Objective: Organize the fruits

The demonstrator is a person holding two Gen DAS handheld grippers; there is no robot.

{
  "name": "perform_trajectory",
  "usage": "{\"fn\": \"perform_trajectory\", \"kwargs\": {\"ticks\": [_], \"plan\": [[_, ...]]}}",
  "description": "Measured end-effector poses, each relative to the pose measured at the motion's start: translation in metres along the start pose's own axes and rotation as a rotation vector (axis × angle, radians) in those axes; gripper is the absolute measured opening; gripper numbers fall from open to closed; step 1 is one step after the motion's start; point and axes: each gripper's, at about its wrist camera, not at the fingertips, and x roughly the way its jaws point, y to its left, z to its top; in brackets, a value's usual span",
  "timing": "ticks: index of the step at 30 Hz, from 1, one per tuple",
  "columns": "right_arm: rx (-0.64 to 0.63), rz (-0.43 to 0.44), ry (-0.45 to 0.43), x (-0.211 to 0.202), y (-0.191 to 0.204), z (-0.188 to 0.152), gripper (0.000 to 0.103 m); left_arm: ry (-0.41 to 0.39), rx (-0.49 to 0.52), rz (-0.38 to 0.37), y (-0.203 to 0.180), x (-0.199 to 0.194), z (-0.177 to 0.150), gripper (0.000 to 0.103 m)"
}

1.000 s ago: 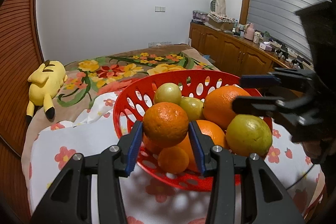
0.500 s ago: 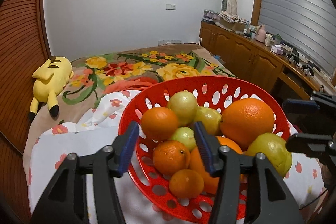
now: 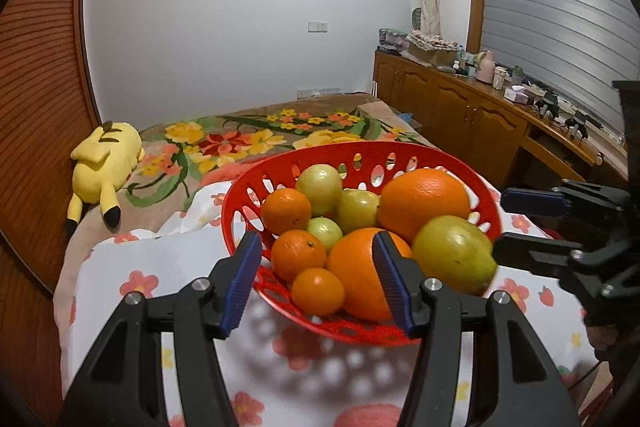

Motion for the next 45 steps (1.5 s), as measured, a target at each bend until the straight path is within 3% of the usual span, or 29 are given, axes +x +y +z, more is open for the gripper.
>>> {"fn": "perform_trajectory", "kwargs": {"ticks": [16,32,37,45], "plan": [[0.026,-0.075,-0.080,-0.045,0.017,-0.024,0.066,-0.100,0.020,0.064,-0.023,-0.075,-0.022,0.069],[0.052,-0.133,-0.207,-0.110,0.038,-0.036,0.072,-0.155,0.010,0.052,-0.048,-0.135,-0.040,0.072],[0.049,-0.157,-0.237,-0.123,0.043,-0.041,0.077,-0.205,-0.014,0.066,-0.049,-0.155,-0.043,0.095],[0.040,-0.186,-0.266,-0.135,0.054,-0.049,0.087,-0.231,-0.041,0.164,-0.047,-0.180,-0.044,0.097]]}}
